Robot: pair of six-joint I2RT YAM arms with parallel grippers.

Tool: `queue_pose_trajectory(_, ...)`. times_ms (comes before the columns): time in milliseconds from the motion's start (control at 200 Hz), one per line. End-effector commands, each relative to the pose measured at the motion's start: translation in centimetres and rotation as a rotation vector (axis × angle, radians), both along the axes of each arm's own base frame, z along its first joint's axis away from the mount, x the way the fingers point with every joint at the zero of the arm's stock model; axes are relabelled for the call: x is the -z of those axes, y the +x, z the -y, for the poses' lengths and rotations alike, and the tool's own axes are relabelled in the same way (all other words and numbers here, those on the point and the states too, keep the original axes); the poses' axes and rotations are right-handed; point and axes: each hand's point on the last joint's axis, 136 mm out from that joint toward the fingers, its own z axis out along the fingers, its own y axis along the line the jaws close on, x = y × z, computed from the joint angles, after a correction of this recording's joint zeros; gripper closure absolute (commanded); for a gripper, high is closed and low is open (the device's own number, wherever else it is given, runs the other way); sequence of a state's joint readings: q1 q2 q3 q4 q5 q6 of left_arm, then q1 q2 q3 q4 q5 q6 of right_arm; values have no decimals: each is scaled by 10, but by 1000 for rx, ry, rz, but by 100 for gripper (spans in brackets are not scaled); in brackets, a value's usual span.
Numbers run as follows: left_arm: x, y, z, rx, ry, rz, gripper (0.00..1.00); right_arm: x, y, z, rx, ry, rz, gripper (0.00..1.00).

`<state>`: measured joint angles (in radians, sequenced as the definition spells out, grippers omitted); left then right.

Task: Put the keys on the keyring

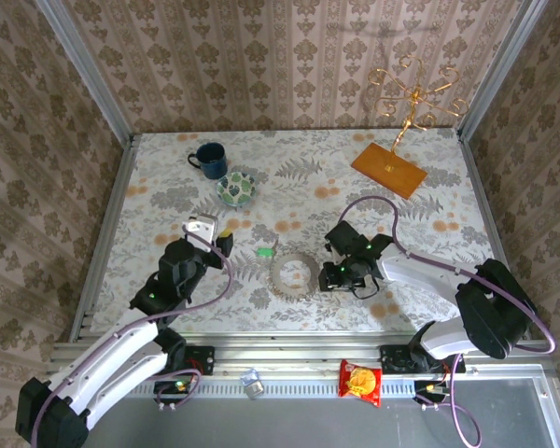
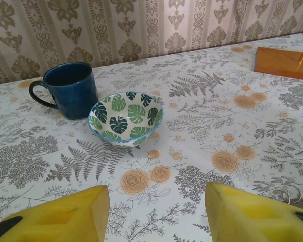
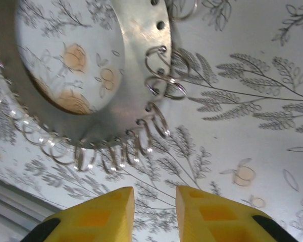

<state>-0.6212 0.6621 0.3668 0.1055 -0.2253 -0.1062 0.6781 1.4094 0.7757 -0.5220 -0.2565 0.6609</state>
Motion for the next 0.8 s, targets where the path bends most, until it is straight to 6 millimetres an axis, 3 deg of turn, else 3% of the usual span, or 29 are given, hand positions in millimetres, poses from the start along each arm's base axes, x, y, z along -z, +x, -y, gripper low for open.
queue_pose_trajectory(0, -2, -1, 4, 13, -34, -1, 47, -2, 6, -13, 39, 61, -24, 74)
queue_pose_trajectory(355, 0, 0, 6, 17, -32, -5, 47, 13, 13, -16, 40, 44, -41, 82)
queue_pose_trajectory(795, -1, 1, 7, 19, -34, -2, 47, 24, 18, -15, 47, 26, -44, 81)
